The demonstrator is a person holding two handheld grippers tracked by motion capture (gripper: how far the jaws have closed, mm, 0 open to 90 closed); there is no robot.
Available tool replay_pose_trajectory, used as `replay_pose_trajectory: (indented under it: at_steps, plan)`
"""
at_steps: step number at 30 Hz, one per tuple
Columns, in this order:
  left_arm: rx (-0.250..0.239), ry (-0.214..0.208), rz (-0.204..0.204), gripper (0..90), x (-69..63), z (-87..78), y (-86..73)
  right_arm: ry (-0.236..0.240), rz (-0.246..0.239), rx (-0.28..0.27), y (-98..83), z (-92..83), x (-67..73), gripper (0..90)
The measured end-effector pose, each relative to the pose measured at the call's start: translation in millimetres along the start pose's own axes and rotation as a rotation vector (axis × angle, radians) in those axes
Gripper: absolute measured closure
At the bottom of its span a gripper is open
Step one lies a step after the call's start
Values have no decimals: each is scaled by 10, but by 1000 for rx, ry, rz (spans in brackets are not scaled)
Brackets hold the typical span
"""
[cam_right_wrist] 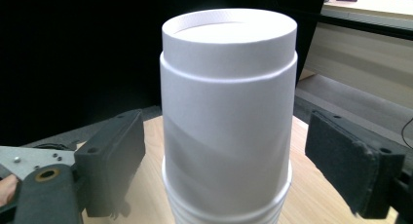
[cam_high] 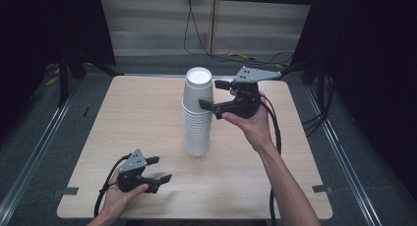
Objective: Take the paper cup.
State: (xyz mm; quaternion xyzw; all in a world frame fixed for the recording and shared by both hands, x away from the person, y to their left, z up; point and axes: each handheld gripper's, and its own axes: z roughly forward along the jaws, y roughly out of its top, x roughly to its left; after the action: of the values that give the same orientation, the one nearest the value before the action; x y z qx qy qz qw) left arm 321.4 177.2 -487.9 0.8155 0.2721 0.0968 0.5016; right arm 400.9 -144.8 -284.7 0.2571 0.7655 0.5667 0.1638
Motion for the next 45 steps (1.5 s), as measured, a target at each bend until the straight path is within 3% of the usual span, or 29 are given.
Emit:
replay_pose_trajectory:
  at_steps: [6, 16, 28, 32, 45]
  plan:
    - [0, -2, -2, 212, -2, 5, -1, 11, -1, 4, 109, 58, -16, 134]
    - [4, -5, 1, 213, -6, 6, -5, 14, -12, 90, 227, 225, -57, 136]
    - [8, -7, 10, 213, -6, 6, -4, 37, -17, 119, 348, 344, -60, 160]
    - [7, -8, 8, 213, -5, 11, -5, 40, -19, 157, 351, 379, -49, 156]
    - [8, -9, 6, 212, -6, 11, -5, 57, -13, 155, 357, 399, -81, 197]
